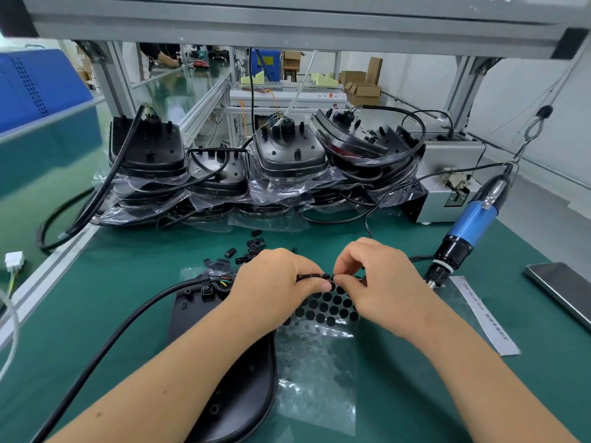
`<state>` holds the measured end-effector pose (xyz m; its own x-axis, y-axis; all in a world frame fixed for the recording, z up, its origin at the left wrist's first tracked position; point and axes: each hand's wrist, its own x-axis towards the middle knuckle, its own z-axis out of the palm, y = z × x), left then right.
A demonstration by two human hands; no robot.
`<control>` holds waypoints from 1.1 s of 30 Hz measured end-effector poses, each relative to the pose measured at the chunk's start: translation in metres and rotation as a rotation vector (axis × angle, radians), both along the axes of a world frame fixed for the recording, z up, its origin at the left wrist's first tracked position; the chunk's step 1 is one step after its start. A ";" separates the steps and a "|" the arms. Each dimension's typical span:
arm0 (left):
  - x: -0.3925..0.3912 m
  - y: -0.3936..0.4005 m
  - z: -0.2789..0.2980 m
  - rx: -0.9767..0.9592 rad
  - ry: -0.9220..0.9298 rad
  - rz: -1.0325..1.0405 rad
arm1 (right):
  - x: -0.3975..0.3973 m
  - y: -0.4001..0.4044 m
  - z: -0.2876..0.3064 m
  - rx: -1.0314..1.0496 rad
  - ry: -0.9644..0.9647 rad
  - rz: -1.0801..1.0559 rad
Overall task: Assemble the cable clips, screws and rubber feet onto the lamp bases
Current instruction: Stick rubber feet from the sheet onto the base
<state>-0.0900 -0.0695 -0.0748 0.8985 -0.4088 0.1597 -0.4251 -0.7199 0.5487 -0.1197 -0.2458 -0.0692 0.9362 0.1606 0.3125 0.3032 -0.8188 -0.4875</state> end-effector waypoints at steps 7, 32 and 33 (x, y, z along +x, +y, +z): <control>0.002 0.001 -0.002 0.001 -0.005 -0.010 | -0.002 0.000 0.000 0.027 0.012 0.019; -0.007 -0.006 0.005 0.580 -0.140 -0.053 | -0.024 0.004 0.012 0.840 0.517 0.084; -0.007 -0.001 0.010 0.509 -0.154 -0.036 | -0.025 0.008 0.013 0.866 0.582 0.092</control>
